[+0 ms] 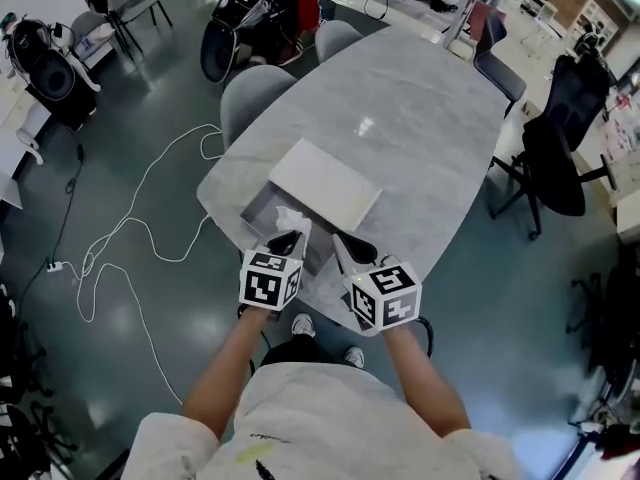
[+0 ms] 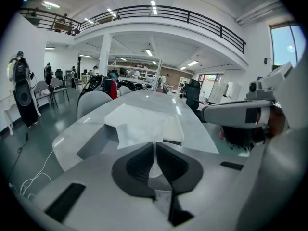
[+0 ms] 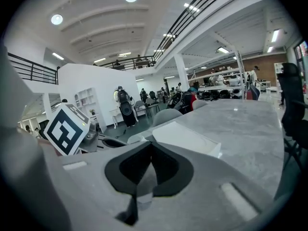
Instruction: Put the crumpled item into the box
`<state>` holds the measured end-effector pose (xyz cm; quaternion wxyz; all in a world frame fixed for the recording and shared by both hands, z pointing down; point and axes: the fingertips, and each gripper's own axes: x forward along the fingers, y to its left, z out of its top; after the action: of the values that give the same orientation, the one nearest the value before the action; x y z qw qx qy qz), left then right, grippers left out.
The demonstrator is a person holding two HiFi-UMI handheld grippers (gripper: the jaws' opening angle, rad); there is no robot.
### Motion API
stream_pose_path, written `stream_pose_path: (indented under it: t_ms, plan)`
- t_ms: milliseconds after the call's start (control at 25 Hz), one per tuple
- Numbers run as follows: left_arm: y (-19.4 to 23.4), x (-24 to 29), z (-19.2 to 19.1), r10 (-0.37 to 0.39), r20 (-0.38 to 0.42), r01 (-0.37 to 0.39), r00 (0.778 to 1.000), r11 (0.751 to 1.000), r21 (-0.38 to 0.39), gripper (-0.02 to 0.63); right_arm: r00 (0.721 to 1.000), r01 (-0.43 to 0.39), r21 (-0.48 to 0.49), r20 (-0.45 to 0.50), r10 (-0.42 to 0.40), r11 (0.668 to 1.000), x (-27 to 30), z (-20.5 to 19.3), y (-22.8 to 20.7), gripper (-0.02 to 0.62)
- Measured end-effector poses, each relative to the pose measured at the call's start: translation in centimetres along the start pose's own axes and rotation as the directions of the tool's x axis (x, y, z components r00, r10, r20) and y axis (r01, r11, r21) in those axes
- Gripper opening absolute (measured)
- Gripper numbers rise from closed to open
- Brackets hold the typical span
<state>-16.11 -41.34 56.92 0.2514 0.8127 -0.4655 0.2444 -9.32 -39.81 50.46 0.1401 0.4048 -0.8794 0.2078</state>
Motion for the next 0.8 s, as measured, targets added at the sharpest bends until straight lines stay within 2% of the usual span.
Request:
stream_pose_path:
  t_ms: [240,480,800]
  plan:
    - [0.7,2.8,-0.5,-0.045,-0.11,0.052,0.993,0.997,0.057,0.025,0.999,0.051,0.031,-0.009,-0.051,0.998,1.2,0.3,-1.8,0.005]
    - [1.2,4.7,-1.9,-0.046,-0.238,0.073,0.97,0.991,0.108,0.025,0.994,0.109,0.043,-0.009,-0.108,0.993,1.0,0.8,-3.3,0.005]
    - [0.6,5.9,-2.6,-0.052,-0.293,0.093,0.955,0.987,0.129,0.026,0.992,0.129,0.07,-0.017,-0.128,0.989,0.2,0.1,-4.4,0.005]
